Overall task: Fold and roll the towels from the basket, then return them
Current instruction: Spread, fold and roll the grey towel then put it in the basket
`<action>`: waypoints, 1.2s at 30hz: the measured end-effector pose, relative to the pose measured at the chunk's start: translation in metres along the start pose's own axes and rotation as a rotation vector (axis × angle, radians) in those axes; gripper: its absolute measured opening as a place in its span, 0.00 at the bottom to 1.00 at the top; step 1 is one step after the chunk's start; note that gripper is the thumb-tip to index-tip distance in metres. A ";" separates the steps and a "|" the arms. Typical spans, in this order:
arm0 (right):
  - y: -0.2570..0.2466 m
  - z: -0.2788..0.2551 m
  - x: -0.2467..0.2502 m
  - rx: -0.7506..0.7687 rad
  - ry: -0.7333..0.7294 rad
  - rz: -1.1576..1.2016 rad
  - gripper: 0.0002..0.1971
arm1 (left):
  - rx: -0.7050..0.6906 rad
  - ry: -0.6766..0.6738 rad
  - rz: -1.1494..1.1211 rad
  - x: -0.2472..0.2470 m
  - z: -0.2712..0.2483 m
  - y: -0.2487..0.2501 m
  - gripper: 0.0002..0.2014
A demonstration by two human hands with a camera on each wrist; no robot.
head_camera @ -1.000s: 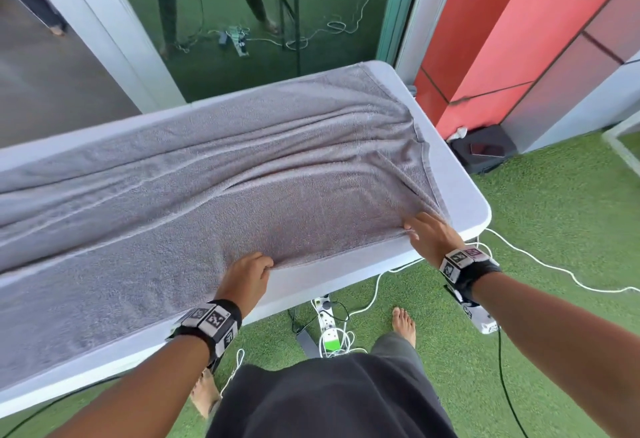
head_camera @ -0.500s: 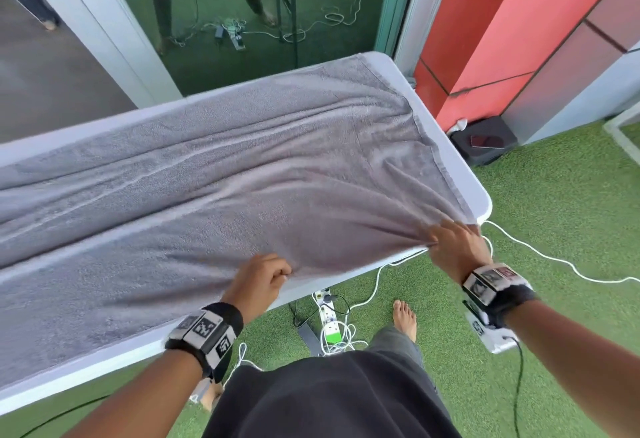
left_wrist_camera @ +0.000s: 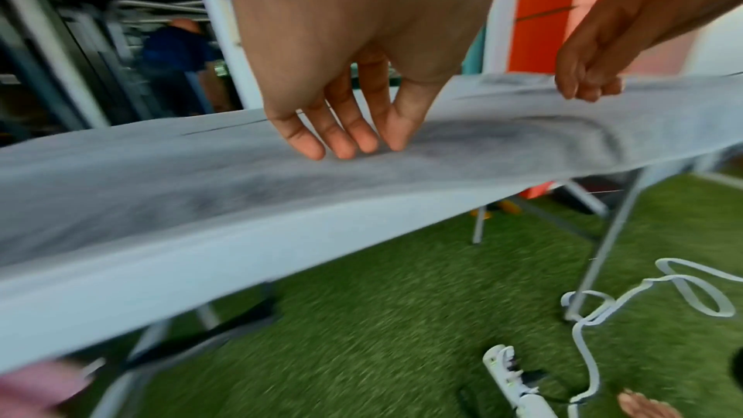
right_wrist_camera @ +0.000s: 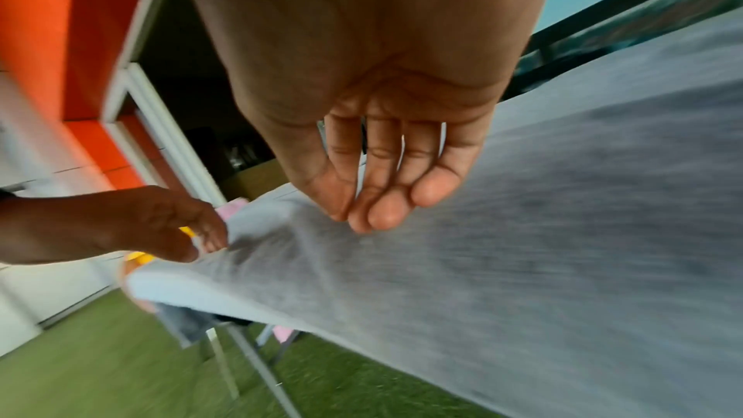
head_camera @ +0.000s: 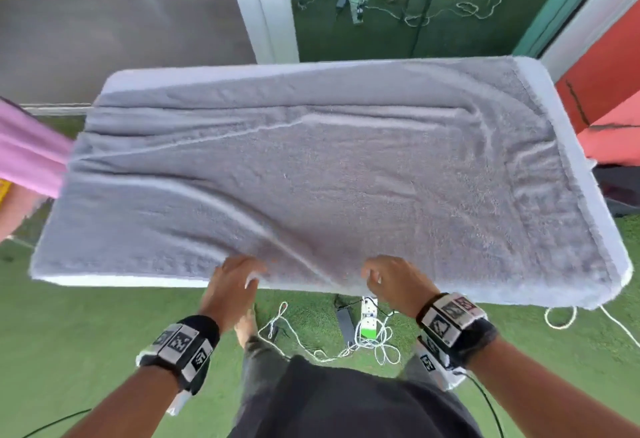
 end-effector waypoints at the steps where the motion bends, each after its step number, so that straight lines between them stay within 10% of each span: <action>1: -0.025 0.016 -0.005 0.064 -0.020 -0.008 0.07 | 0.034 0.041 0.027 0.011 -0.006 -0.018 0.13; 8: -0.164 0.095 -0.053 0.384 -0.151 -0.147 0.09 | 0.141 0.161 0.047 0.065 -0.022 -0.102 0.33; 26: -0.216 0.127 -0.093 0.527 -0.349 -0.349 0.04 | 0.104 0.130 0.007 0.077 -0.044 -0.139 0.11; 36: -0.324 0.183 -0.095 0.588 -0.277 -0.315 0.06 | 0.372 0.376 0.111 0.159 -0.063 -0.250 0.26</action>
Point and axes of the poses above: each hand's wrist, its own z-axis towards the middle knuckle, its own x-axis out of the back of the hand, y = z × x, the point moved 4 cm from there along z, towards the middle knuckle, and after that the axes turned 7 degrees about -z, right-handed, at the moved point
